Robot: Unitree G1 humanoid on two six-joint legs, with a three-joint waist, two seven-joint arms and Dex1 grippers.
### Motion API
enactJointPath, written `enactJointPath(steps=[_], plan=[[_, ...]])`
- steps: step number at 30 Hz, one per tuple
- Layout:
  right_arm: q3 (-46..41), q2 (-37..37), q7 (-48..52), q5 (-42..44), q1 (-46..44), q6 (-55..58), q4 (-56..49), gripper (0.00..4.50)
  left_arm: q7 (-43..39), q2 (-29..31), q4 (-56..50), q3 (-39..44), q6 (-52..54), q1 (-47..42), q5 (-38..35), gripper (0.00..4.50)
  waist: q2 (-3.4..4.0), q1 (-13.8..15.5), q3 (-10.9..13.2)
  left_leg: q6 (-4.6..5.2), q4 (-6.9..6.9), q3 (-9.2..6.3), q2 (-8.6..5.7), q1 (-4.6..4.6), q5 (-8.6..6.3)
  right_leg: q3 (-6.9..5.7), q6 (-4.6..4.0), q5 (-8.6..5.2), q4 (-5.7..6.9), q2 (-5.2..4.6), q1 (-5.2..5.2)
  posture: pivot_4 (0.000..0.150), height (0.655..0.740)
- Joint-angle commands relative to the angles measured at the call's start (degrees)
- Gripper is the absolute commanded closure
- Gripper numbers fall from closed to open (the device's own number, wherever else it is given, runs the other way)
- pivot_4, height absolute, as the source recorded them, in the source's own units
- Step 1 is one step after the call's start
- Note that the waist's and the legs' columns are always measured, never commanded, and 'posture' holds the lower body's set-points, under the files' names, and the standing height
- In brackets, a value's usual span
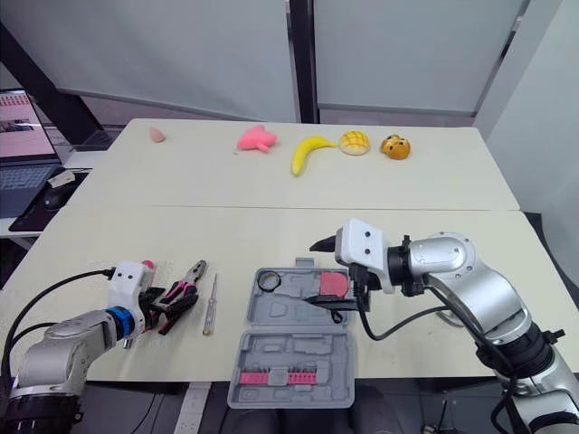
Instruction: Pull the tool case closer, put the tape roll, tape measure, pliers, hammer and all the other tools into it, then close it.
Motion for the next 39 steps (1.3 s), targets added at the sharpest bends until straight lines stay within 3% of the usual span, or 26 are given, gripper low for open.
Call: enactJointPath(steps=[1, 5, 12, 20, 27, 33, 39], plan=[[-0.4, 0.2, 0.1, 0.4, -1.1, -0.7, -1.4, 0.02, -1.6, 0.6, 0.8, -2.2, 0.1, -0.3, 1.1, 0.0, 0.01, 0.0, 0.0, 0.0, 0.0, 0.0, 0.0, 0.0, 0.0, 0.0, 0.0, 0.0, 0.0, 0.0, 0.0, 0.15, 0.7255], [-0.5, 0.3, 0.1, 0.4, -1.3, -0.3, -1.5, 0.02, -2.1, 0.6, 1.8, -3.5, 1.3, -1.1, 1.9, 0.0, 0.02, 0.1, 0.0, 0.0, 0.01, 0.0, -0.01, 0.01, 0.0, 0.01, 0.0, 0.0, 0.01, -0.01, 0.02, 0.15, 0.7255], [-0.6, -0.1, 0.1, 0.0, -0.9, -0.4, -1.7, 0.0, -2.5, 0.6, 1.9, -4.1, 3.3, -0.9, 2.4, 1.98, 0.12, 0.1, -0.1, 0.0, 0.0, 0.01, -0.03, 0.01, 0.0, 0.01, 0.01, 0.0, 0.0, -0.03, 0.02, 0.15, 0.7255], [-0.8, -0.3, -0.6, -1.0, 0.1, -1.5, -2.4, 0.0, -1.8, -0.3, -1.3, 1.3, -0.2, -0.2, 0.2, 2.0, 0.16, 0.0, -0.1, 0.0, 0.0, 0.02, -0.03, 0.02, 0.0, 0.02, 0.01, 0.0, 0.0, -0.03, 0.02, 0.15, 0.7255], [-2.6, -0.6, -2.0, -0.3, 2.1, -0.7, -4.6, 0.0, -10.3, 5.7, -12.1, 4.5, -4.3, 0.0, -3.8, 2.0, -0.02, 0.2, 0.0, -0.01, 0.0, -0.06, 0.0, -0.09, 0.0, -0.05, 0.0, 0.0, -0.01, -0.01, -0.04, 0.15, 0.7255], [-5.4, -1.5, -4.4, 0.7, 4.6, 1.8, -7.2, 0.0, -25.6, 12.3, -11.6, -7.0, -10.7, -9.6, -2.2, 2.0, -0.01, 0.3, 0.0, -0.02, 0.0, -0.05, -0.05, -0.11, 0.01, -0.07, 0.02, -0.01, -0.07, -0.05, -0.01, 0.15, 0.7255], [-11.7, -4.9, -7.7, 2.9, 11.7, 6.8, -13.1, 0.0, -36.8, 11.3, -7.8, -21.2, -15.1, -22.2, 2.8, 2.0, 0.01, 0.2, 0.0, -0.01, 0.0, -0.08, -0.06, -0.35, 0.01, -0.1, 0.01, -0.01, -0.09, -0.02, -0.15, 0.15, 0.7255]])
